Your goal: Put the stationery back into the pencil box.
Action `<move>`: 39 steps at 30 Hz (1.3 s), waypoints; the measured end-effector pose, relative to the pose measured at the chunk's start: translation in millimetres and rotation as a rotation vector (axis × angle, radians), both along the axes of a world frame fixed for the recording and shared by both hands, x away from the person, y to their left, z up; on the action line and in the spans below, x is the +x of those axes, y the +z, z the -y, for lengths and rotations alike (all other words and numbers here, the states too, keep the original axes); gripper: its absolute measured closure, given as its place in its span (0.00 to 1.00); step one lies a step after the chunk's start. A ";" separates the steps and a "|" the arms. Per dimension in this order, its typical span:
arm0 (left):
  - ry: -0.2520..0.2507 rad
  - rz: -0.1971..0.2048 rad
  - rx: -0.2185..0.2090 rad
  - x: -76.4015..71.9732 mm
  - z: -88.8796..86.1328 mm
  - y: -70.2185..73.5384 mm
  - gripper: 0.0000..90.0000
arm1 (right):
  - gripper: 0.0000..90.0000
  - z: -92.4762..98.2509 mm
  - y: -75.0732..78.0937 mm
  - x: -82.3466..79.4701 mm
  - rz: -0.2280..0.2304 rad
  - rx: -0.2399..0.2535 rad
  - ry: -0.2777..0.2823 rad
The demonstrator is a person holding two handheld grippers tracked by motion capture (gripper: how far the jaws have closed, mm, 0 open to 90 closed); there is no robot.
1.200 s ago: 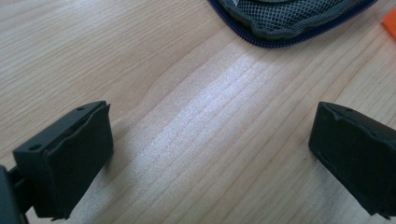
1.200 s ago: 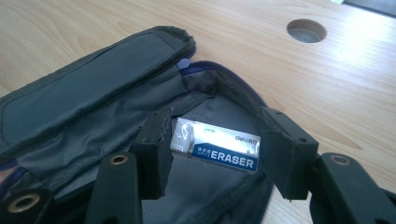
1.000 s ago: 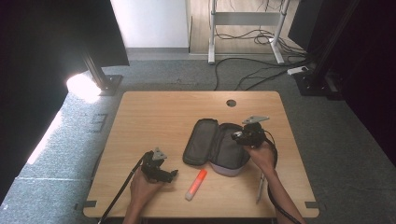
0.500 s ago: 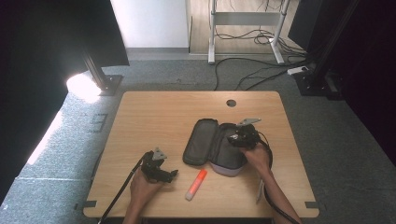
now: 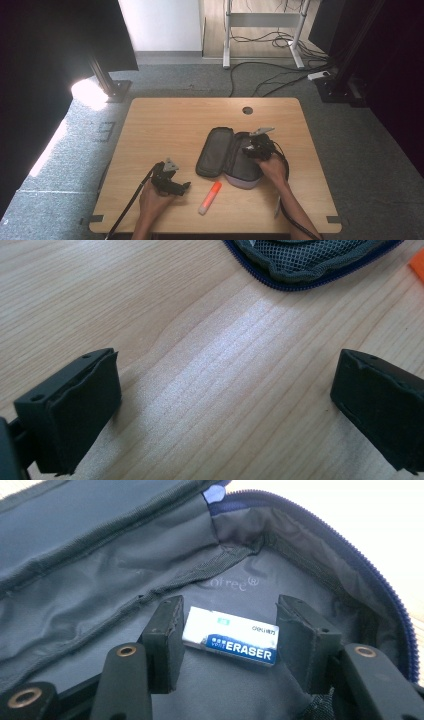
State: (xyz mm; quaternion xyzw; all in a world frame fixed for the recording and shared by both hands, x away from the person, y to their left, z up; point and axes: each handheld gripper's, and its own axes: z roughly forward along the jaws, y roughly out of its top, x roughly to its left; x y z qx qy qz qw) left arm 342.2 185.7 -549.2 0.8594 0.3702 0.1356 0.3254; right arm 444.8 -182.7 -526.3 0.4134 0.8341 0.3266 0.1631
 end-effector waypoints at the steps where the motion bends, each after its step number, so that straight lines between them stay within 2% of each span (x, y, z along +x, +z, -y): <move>1: 0.000 0.000 0.000 0.0 0.0 0.0 0.00 | 0.50 0.0 0.0 0.0 0.000 0.000 0.000; 8: 0.001 0.000 0.000 0.0 0.1 0.0 0.00 | 0.48 -1.0 -2.2 1.8 -0.019 0.000 -0.001; 17: 0.000 0.000 0.000 0.0 0.0 0.0 0.00 | 0.46 -0.5 11.7 -5.2 0.007 0.038 0.020; 22: 0.000 0.000 0.000 0.0 0.0 0.0 0.00 | 0.45 -0.2 15.6 -8.9 0.012 0.043 0.031; 39: 0.000 0.000 0.001 0.0 0.1 0.0 0.00 | 0.47 7.8 13.8 -19.1 0.022 0.079 0.036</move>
